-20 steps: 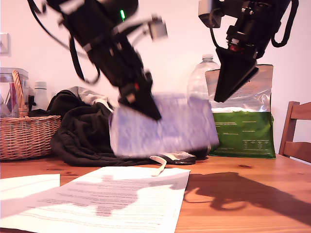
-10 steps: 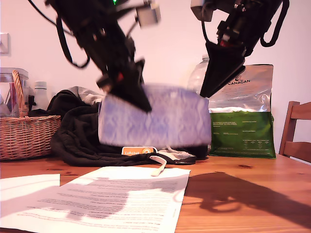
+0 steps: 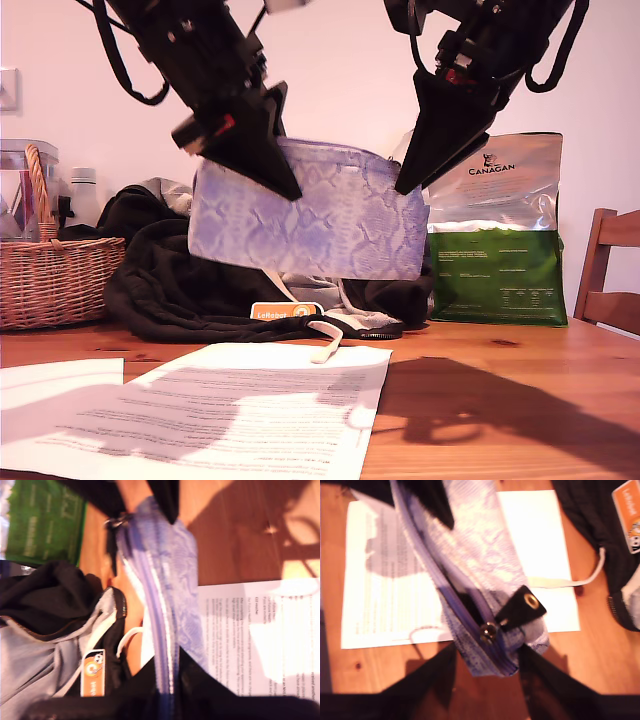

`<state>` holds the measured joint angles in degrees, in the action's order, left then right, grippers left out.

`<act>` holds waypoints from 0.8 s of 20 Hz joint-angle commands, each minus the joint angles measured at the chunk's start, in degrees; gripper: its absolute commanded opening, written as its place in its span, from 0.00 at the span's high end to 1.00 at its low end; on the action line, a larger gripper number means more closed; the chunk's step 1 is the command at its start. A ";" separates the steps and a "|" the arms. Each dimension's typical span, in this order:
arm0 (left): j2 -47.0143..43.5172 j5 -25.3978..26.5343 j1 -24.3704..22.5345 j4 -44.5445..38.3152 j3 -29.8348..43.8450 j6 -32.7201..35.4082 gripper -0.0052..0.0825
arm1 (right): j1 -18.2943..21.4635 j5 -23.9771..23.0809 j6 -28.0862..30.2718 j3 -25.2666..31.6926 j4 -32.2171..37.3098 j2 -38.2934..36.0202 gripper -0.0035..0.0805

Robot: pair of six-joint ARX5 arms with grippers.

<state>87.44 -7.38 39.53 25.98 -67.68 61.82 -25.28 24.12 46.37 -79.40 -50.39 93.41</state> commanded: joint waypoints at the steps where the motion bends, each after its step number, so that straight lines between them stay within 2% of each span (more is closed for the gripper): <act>1: -2.47 -1.27 0.33 -1.99 0.46 0.07 0.96 | -1.97 1.29 -0.02 -0.59 -0.13 -0.15 0.88; 3: -3.13 -1.38 0.33 -2.05 0.46 -0.15 0.96 | -2.51 1.25 -0.04 -0.59 0.15 -0.13 0.96; 7: -3.17 -1.64 0.33 -1.73 0.46 -3.48 0.94 | -2.86 -0.83 -0.02 -0.59 1.49 -0.15 0.97; 11: -3.98 -1.14 0.33 -1.31 0.46 -6.54 0.62 | -2.86 -10.64 0.02 -0.59 4.35 -0.15 0.97; 13: -5.14 -1.20 0.33 -1.42 0.46 -9.55 0.60 | -2.89 -13.81 0.26 -0.59 5.46 -0.13 0.97; 16: -7.04 -3.65 -0.22 -2.60 0.46 -15.80 0.60 | -2.89 -14.25 3.61 -0.59 8.09 -0.15 0.97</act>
<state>81.60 -10.22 39.55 24.18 -67.66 47.24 -27.88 9.80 49.32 -79.42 -43.22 93.41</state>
